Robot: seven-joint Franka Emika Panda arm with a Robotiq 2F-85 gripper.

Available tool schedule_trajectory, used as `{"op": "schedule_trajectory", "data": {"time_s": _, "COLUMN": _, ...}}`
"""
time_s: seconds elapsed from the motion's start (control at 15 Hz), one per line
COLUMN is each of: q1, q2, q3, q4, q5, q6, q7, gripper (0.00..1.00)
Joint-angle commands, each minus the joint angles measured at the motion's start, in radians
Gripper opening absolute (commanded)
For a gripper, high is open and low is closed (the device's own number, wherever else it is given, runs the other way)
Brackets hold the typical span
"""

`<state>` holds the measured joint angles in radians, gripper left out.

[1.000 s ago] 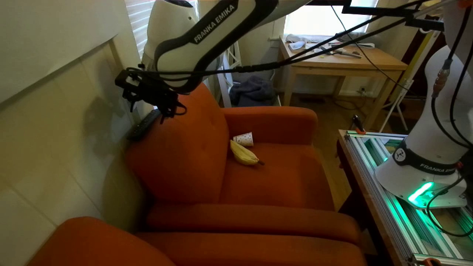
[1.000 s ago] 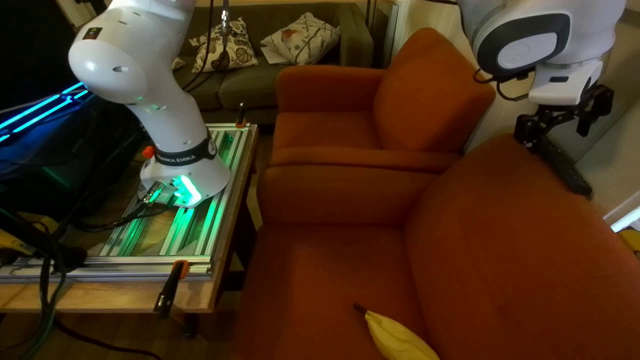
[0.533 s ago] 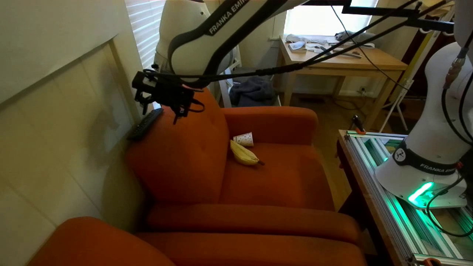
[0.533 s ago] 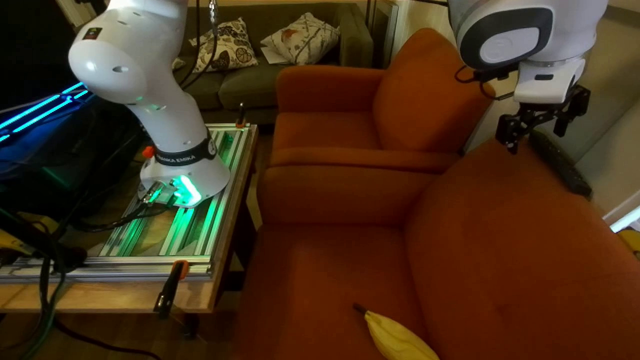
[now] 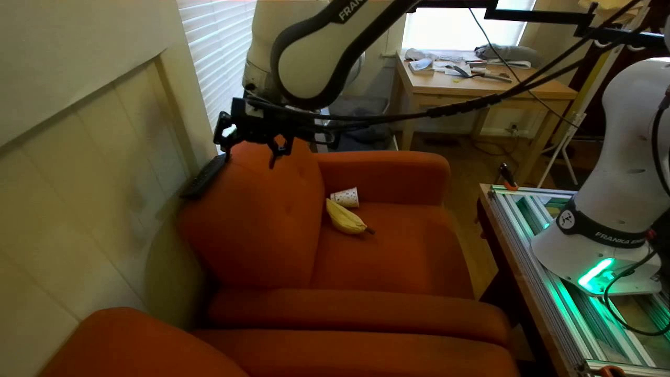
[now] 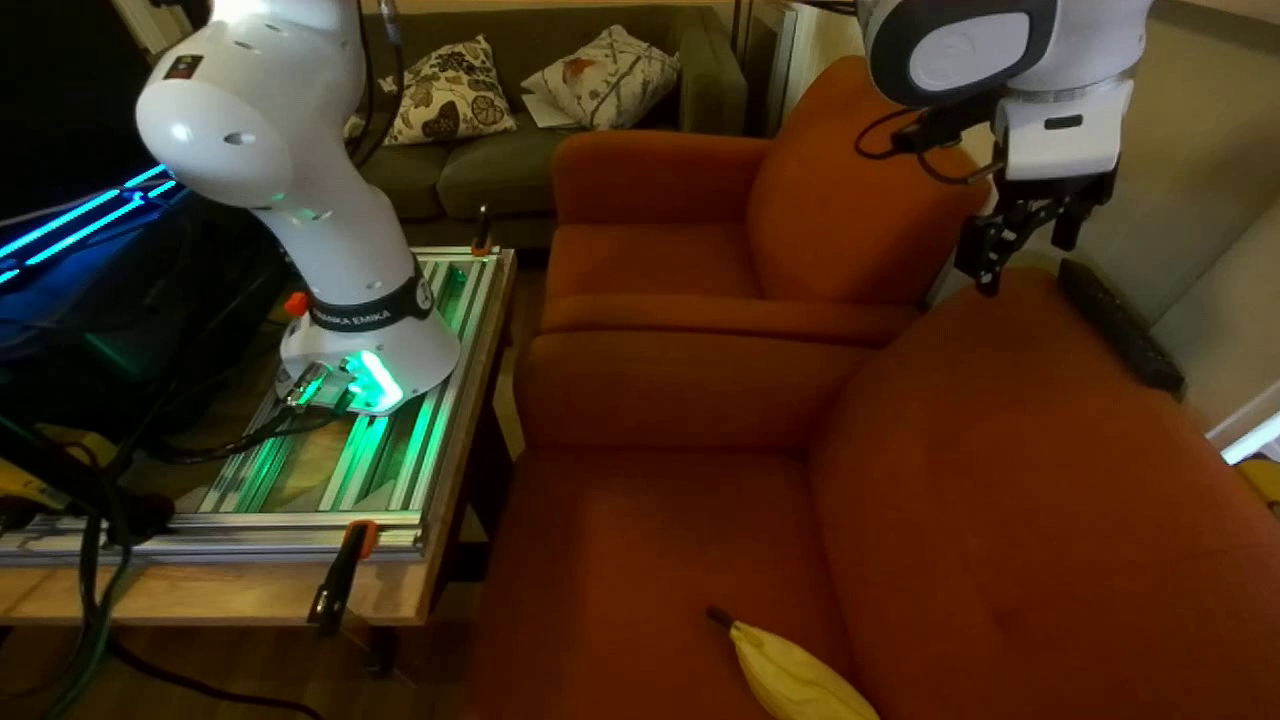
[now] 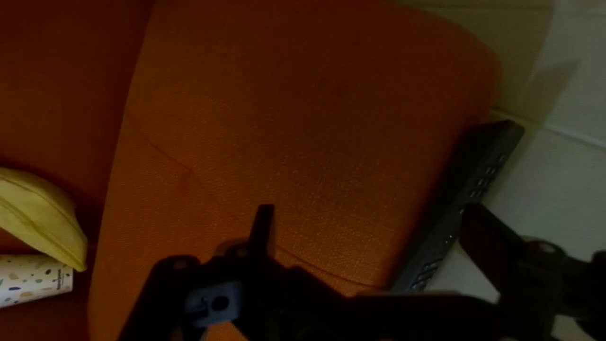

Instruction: Put the remote on the back of the sofa

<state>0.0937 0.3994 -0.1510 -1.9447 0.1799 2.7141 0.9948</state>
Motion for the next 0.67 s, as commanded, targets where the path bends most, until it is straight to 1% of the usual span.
{"op": "schedule_trajectory", "data": {"time_s": 0.0, "q1": -0.026, "q2": -0.11, "q3": 0.034, "q4": -0.114, "q5": -0.028, "q6": -0.037, "q7": -0.136, "gripper": 1.0}}
{"op": "schedule_trajectory", "data": {"time_s": 0.27, "q1": -0.032, "q2": -0.17, "q3": 0.042, "q4": -0.172, "q5": -0.048, "q6": -0.09, "q7": -0.303, "gripper": 1.0}}
{"op": "schedule_trajectory", "data": {"time_s": 0.6, "q1": -0.02, "q2": -0.216, "q3": 0.026, "q4": -0.227, "q5": -0.158, "q6": -0.11, "q7": -0.399, "gripper": 1.0}}
